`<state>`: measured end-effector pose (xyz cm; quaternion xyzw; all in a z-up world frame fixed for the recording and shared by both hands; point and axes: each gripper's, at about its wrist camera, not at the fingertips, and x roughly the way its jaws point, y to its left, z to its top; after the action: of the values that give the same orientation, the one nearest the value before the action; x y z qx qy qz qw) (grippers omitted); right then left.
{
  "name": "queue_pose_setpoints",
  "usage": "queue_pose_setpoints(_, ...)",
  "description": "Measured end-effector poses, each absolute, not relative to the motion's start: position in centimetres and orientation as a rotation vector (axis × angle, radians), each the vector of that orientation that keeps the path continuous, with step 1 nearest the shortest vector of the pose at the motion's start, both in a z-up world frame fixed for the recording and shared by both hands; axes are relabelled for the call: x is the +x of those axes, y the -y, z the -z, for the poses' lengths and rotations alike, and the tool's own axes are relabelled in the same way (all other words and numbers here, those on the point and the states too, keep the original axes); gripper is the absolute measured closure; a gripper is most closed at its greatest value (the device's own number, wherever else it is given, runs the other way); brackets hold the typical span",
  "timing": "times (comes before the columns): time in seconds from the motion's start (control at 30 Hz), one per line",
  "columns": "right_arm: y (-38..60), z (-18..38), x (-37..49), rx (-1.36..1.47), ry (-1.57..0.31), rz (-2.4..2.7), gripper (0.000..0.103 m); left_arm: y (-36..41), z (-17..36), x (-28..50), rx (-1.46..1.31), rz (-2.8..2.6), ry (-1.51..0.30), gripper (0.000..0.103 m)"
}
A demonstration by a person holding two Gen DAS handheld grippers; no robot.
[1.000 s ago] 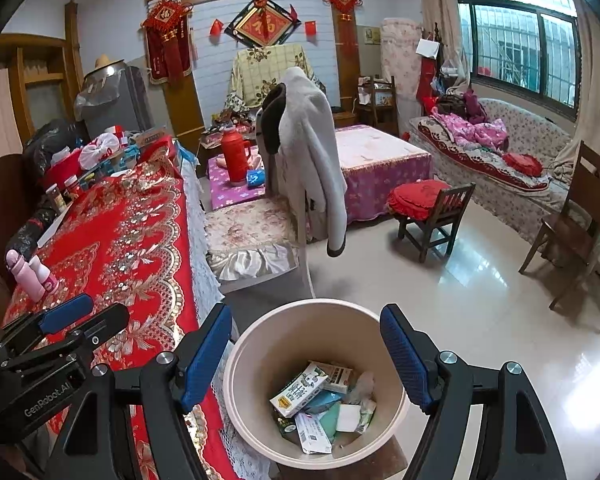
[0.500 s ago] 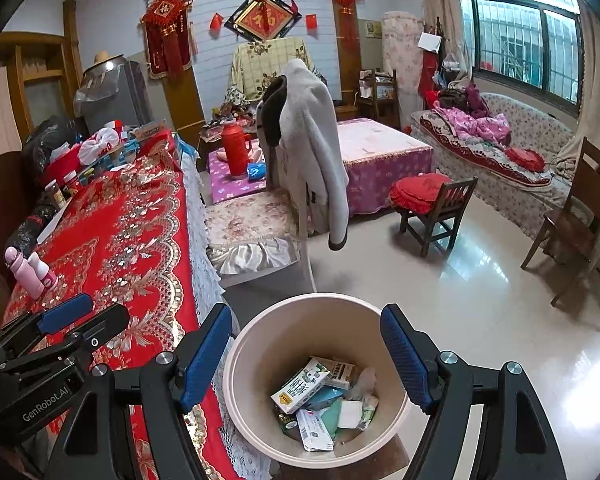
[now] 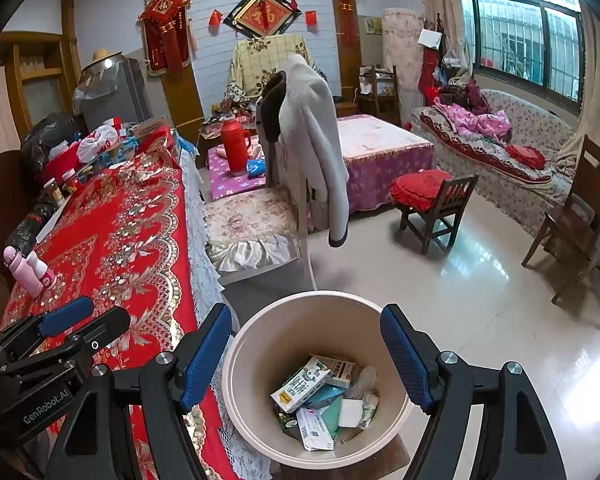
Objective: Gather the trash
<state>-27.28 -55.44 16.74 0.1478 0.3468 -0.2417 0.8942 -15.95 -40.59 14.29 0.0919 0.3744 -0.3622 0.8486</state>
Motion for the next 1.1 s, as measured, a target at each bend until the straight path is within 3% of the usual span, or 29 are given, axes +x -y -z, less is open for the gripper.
queue_pose_setpoints(1.1, 55.48, -15.97, -26.84, 0.319, -0.743, 0.508, 0.028, 41.38, -13.42, -15.65, 0.201, 0.785, -0.823, 0.047)
